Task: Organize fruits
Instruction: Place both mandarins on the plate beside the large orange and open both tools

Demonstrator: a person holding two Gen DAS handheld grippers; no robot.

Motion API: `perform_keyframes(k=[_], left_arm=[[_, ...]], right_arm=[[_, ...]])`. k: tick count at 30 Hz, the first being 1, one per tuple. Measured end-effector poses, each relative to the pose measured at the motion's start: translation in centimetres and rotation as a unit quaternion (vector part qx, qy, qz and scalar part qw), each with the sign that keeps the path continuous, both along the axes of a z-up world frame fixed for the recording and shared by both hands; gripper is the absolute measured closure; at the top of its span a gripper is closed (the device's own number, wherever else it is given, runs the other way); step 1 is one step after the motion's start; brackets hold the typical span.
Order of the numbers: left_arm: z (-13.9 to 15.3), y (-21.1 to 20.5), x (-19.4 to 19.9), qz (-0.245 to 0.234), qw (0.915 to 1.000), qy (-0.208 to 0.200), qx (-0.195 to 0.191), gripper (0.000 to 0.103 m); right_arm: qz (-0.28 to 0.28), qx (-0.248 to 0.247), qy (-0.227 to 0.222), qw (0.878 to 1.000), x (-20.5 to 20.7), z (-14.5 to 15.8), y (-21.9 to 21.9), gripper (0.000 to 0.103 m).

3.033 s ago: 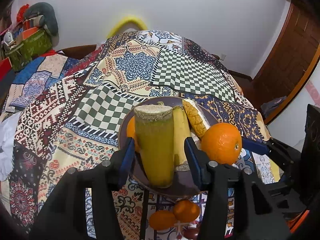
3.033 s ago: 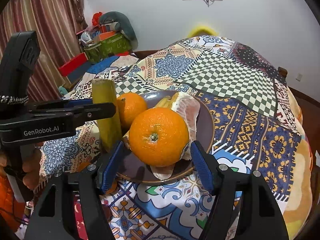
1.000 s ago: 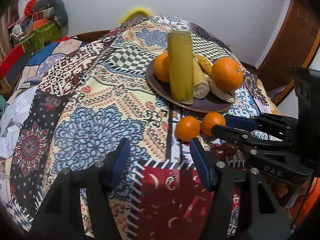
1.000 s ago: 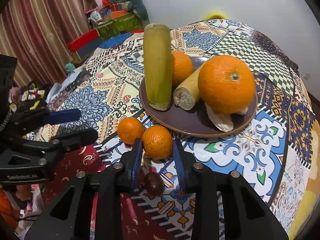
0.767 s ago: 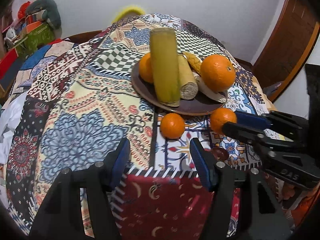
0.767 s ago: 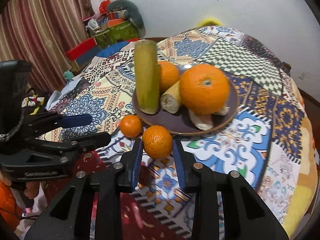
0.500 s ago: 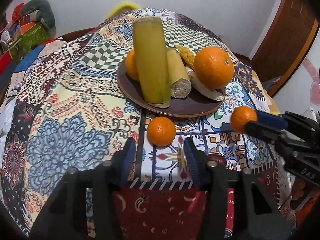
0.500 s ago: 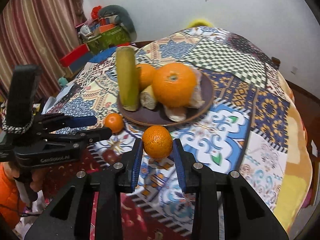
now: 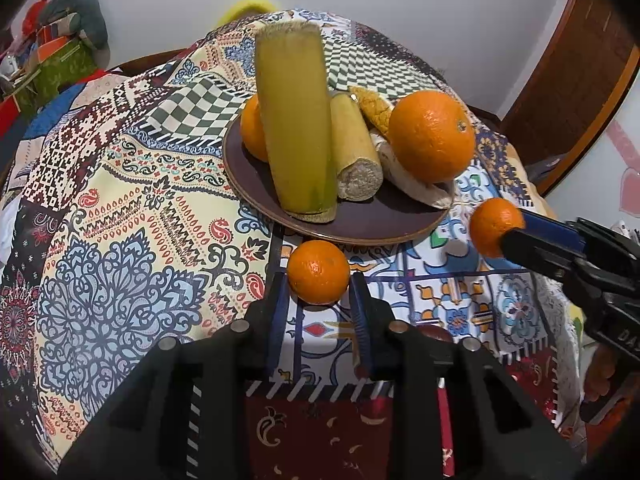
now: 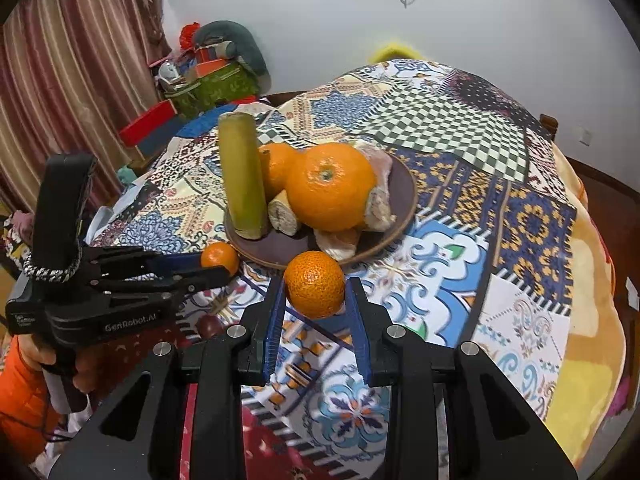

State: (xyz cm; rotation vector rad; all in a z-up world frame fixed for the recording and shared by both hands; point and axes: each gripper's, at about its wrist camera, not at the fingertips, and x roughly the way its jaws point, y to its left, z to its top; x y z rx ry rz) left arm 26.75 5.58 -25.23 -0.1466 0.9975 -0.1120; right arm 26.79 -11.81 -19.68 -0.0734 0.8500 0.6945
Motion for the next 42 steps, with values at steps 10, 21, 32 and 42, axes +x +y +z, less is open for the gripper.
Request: perform_keyframes(k=[10, 21, 32, 42], left_arm=[[3.5, -0.4, 0.2, -0.021, 0.9986, -0.048, -0.006, 0.073], [2.5, -1.2, 1.9, -0.032, 0.9987, -0.039, -0.005, 0.073], [1.9, -1.0, 2.2, -0.033, 0.9989, -0.033, 0.006, 0.073], [3.1, -0.4, 1.1, -0.024, 0.9988, -0.041, 0.007, 0.073]], right_arm=[[0.019, 0.008, -0.002, 1.0, 1.0, -0.1, 2.2, 0.075], [0.023, 0.013, 0.007, 1.0, 1.6, -0.9, 2.8, 0.075], [0.022, 0.019, 0.02, 0.999, 2.1, -0.9, 3.0, 0.074], [0.016, 0.017, 0.021, 1.0, 1.9, -0.4, 2.7, 0.067]])
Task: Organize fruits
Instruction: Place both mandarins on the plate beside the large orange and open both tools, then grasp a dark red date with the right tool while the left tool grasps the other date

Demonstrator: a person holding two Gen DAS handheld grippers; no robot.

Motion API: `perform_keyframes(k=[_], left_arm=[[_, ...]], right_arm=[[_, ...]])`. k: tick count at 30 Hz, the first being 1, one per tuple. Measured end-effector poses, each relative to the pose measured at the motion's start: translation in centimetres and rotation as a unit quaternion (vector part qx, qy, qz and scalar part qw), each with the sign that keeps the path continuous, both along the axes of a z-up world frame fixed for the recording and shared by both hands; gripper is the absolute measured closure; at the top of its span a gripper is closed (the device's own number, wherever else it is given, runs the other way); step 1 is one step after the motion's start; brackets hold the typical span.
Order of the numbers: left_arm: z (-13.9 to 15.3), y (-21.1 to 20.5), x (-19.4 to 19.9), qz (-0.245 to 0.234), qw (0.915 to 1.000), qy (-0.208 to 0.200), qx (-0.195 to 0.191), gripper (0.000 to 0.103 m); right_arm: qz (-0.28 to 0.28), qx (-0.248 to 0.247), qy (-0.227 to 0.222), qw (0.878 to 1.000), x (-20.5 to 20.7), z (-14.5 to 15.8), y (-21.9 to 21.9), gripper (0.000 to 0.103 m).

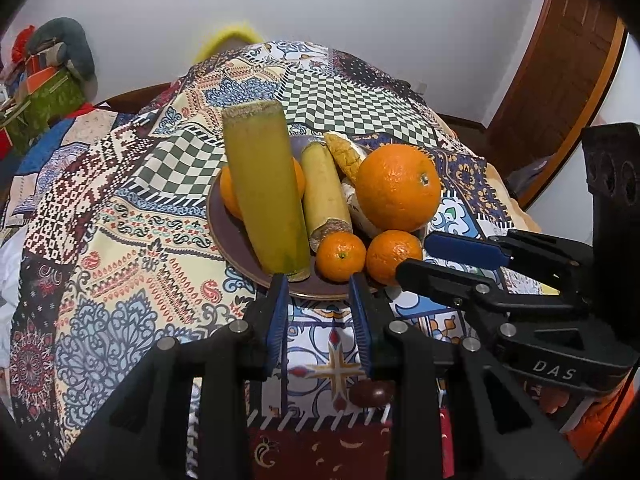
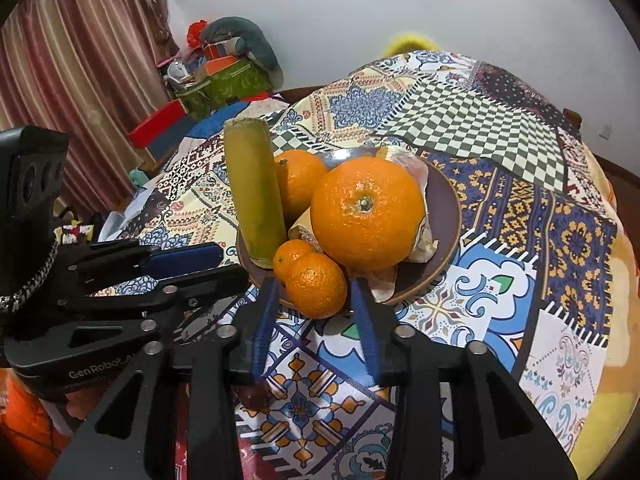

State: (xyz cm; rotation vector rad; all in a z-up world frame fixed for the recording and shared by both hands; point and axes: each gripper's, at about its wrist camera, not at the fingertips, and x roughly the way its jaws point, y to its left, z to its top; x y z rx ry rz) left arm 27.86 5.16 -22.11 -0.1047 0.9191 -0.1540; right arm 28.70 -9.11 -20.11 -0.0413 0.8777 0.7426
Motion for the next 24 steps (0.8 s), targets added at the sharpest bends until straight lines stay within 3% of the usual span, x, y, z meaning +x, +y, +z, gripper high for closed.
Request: perform_keyframes(k=[15, 24], left_arm=[[3.8, 0.5, -4.7, 0.013, 0.9994, -0.033, 0.004, 0.072], [3.2, 0.5, -7.3, 0.017, 0.9996, -0.023, 0.007, 0.067]], right_arm=[[-0.01, -0.006, -0.044, 0.999, -3.3, 3.3, -1.2, 0.066], [-0.007, -0.031, -0.036, 0.999, -5.4, 2.0, -1.5, 0.063]])
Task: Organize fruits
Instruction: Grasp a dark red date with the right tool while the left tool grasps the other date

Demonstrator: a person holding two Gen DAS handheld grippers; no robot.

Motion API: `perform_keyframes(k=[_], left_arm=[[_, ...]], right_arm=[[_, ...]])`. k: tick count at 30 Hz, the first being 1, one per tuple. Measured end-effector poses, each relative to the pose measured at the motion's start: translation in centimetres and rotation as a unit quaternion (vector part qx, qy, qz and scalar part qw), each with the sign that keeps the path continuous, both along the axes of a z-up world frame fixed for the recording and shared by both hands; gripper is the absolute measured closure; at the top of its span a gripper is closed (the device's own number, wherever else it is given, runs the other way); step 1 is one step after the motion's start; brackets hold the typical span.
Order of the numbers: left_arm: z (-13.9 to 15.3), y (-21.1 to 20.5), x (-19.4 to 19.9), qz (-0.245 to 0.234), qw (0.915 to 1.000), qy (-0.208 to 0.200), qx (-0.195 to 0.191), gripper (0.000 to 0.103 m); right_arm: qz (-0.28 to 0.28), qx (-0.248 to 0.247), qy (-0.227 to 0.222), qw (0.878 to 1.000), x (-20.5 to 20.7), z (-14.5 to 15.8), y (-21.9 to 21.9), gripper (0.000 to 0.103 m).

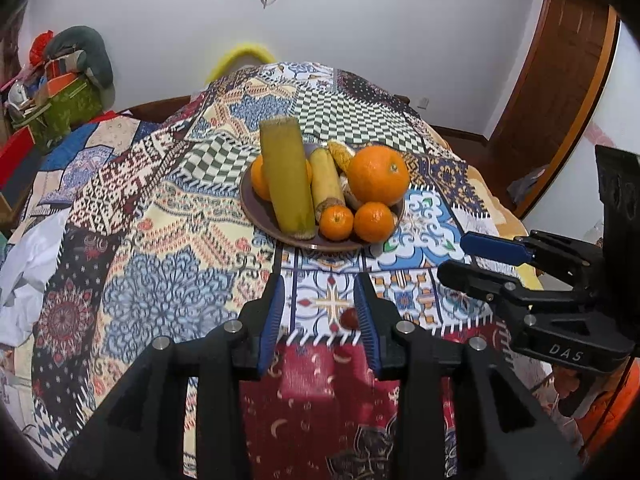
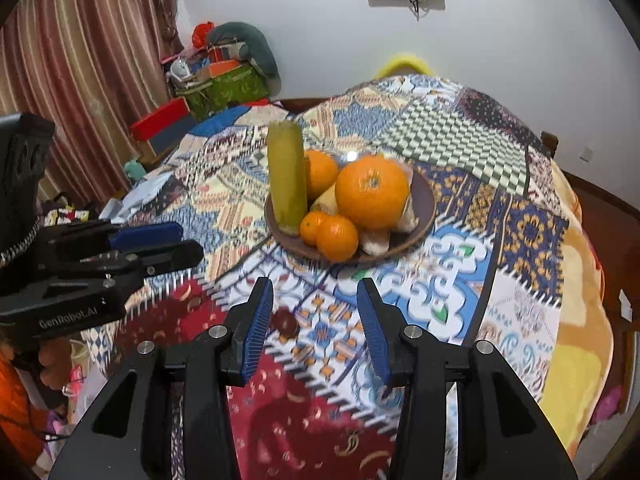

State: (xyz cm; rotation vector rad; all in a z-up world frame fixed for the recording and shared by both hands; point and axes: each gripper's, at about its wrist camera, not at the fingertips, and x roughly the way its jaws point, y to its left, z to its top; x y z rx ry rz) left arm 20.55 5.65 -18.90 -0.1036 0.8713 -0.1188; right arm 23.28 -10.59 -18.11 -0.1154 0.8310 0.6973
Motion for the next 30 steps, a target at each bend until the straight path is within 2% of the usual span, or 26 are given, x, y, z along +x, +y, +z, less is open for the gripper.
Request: perform_keyframes(k=[4, 6, 13, 15, 19, 23, 30], left_arm=[[-1.1, 0.1, -0.6, 0.003, 0.9999, 0.014, 0.001, 0.067], [-1.7, 0.2, -0.8, 0.003, 0.9997, 0.023, -0.002, 0.063], [-3.3, 0.3, -1.0, 0.0, 0.999, 0.044, 0.006, 0.063], [-3.6, 0.4, -1.0, -0.001, 0.9989, 0.047, 0.006, 0.063], [-4.0, 0.3, -0.8, -0.001, 0.9986, 0.053, 0.005, 0.063], [-4.3, 0.2, -0.6, -0.003, 0.9984, 0.057, 0.003, 0.063], [-4.5, -0.9, 0.2, -0.016, 0.9979, 0.062, -0.004, 0.063]], right_arm=[[0.009, -0.006, 0.024, 1.0, -0.5, -1.6, 0.7, 0.063], [0.018, -0.005, 0.043, 0.999, -0.7, -2.3, 1.1, 0.063], [0.035, -0.027, 0.06, 0.997, -0.5, -4.3, 2.8, 0.063], [0.037, -0.033, 0.057, 0.997, -0.5, -4.5, 3.3, 0.066], [0.045, -0.036, 0.059, 0.997, -0.3, -5.0, 3.7, 0.081], [0.047, -0.031, 0.054, 0.997, -0.4, -5.0, 3.6, 0.09], [0.033, -0.017, 0.05, 0.998, -0.5, -4.4, 1.9, 0.09]])
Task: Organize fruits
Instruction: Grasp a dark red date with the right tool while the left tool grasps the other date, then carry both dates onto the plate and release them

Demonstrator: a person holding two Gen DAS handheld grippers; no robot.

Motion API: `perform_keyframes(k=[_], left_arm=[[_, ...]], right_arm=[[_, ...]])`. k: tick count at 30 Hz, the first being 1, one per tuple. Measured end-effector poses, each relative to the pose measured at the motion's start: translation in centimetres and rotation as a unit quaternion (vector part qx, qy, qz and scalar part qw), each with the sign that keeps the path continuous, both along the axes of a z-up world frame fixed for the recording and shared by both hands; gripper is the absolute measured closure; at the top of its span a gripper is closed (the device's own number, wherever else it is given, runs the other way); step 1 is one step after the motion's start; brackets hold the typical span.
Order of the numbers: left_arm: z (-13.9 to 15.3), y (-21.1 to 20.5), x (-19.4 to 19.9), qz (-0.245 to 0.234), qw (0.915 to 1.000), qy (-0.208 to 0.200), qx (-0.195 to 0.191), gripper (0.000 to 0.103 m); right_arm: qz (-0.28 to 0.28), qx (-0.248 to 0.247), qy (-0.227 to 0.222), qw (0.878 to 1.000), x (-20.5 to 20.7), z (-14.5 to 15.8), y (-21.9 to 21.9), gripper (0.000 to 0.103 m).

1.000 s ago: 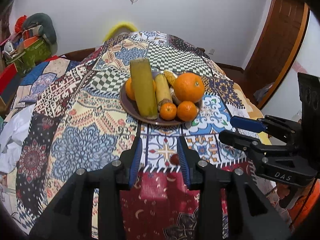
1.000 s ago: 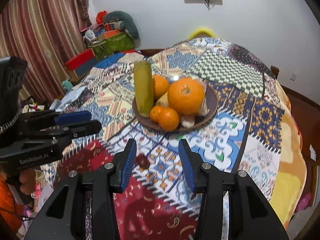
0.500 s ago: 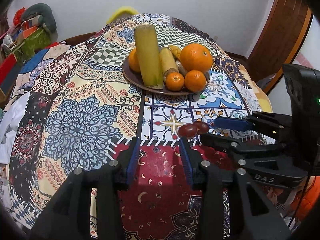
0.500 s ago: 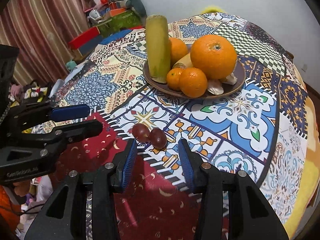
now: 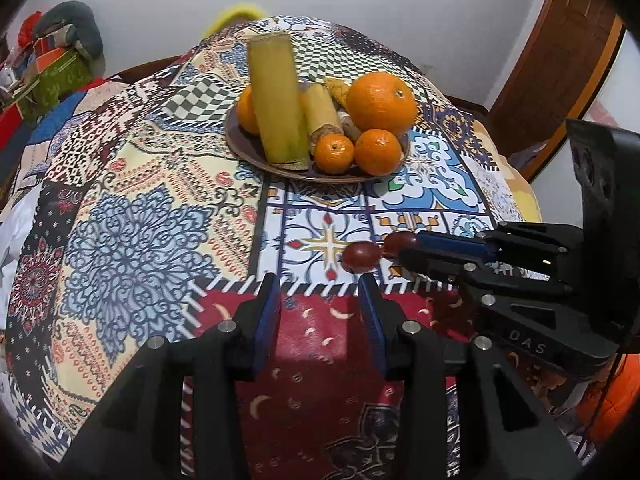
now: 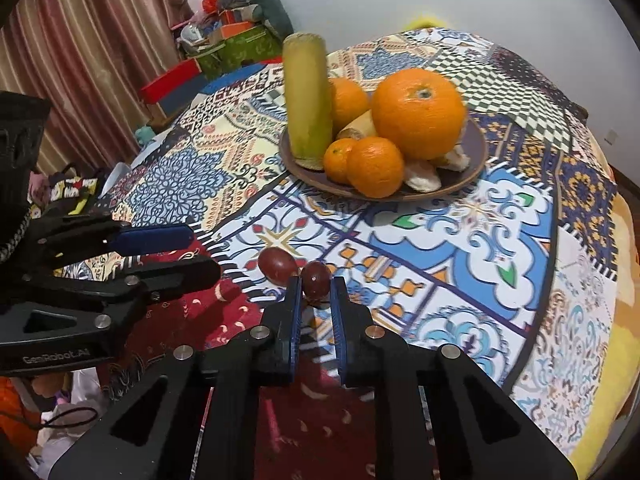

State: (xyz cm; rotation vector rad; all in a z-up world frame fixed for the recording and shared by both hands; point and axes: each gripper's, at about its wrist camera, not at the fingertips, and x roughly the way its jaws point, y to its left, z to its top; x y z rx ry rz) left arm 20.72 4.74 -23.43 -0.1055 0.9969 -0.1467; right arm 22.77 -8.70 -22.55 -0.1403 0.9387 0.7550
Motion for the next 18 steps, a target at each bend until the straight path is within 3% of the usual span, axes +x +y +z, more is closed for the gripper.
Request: perform_keyframes(k=[12, 18], left_arm=[[-0.7, -2.8, 2.7, -0.027, 0.9996, 0.009, 0.002, 0.063], [-1.0, -3.1, 4.3, -0.025, 0.9996, 0.012, -0.005, 0.063]], right_arm=[[-0.046, -0.01, -0.018, 0.999, 0.6, 0.7, -4.3, 0.09], [-0.052, -0.012, 0.001, 0.999, 1.4, -0.2, -4.9, 0.088]])
